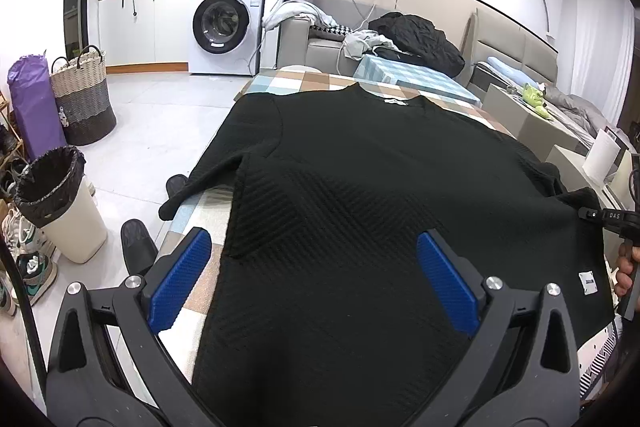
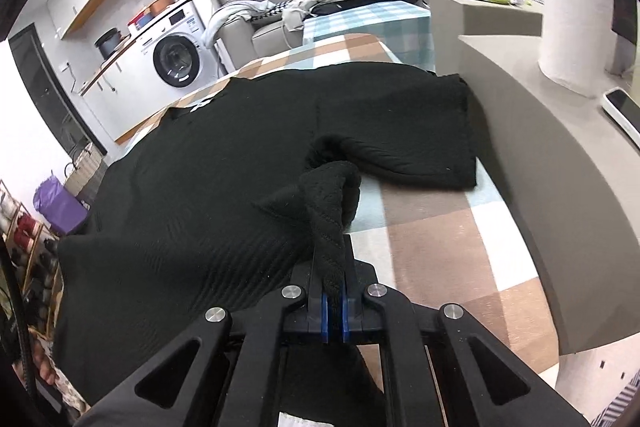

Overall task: Fold small clothes
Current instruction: 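Grasp the black shirt's sleeve with the right gripper and fold it inward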

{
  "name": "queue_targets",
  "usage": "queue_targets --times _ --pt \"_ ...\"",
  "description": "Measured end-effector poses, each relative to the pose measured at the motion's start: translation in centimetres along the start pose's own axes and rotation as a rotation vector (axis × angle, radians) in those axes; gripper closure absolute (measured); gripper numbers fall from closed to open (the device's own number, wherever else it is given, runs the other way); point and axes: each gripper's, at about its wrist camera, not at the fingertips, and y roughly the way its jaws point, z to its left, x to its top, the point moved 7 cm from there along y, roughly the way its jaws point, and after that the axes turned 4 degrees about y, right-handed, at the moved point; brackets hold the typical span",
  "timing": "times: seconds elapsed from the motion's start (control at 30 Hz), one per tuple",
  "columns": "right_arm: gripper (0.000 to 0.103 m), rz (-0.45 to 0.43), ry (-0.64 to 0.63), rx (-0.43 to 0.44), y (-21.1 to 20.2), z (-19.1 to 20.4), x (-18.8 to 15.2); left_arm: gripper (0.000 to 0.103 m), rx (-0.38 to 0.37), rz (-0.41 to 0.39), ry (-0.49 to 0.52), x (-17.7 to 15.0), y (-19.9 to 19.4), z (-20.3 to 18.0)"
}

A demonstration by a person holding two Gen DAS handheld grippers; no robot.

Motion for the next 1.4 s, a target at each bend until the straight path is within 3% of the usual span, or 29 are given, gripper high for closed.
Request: queue_targets --times 0.13,0.17,0.27,0.3,0.53,0.73,1.03,1.1,1.33,1.4 --pt "0.095 0.015 0.005 0.019 0.1 0.5 -0.3 0.001 0.001 0.007 -0.016 0.1 0.3 0.5" --pt "0.089 0.026 0.011 0.027 0.1 0.8 -0.4 0.001 0.001 0.007 -0.020 0.2 0.4 0.7" --pt "0.049 0.018 0.050 0.046 -0.5 1.1 0.0 0.001 0.011 -0.005 -0.024 0.7 0.3 1.2" --pt "0.045 0.003 0.064 0.046 -1.0 1.0 0.2 0.001 0.014 -0.010 -0.024 1.1 0.2 1.6" --pt "0.045 -0.079 0.219 0.006 -3.8 -2.3 2.3 0.001 0.025 -0.053 -0.011 3.4 -0.2 1.6" --pt "0.046 -0.008 0.351 -0.018 -0.7 -6.0 3.9 0.001 0.038 0.001 0.035 4.5 2.9 1.1" --pt "0.047 0.034 0.475 -0.064 2.5 -9.3 5.6 0.001 0.030 0.057 -0.034 5.9 7.8 2.6" --pt "0.054 0.023 0.482 -0.085 2.9 -9.7 6.0 0.001 0.034 0.065 -0.039 6.1 8.7 2.9" --pt "0.063 0.010 0.406 -0.159 4.0 -9.4 6.6 0.001 0.043 0.082 -0.067 6.8 11.2 4.0" --pt "0.078 -0.001 0.370 -0.180 4.4 -9.3 6.9 0.001 0.039 0.085 -0.078 6.9 11.9 4.3"
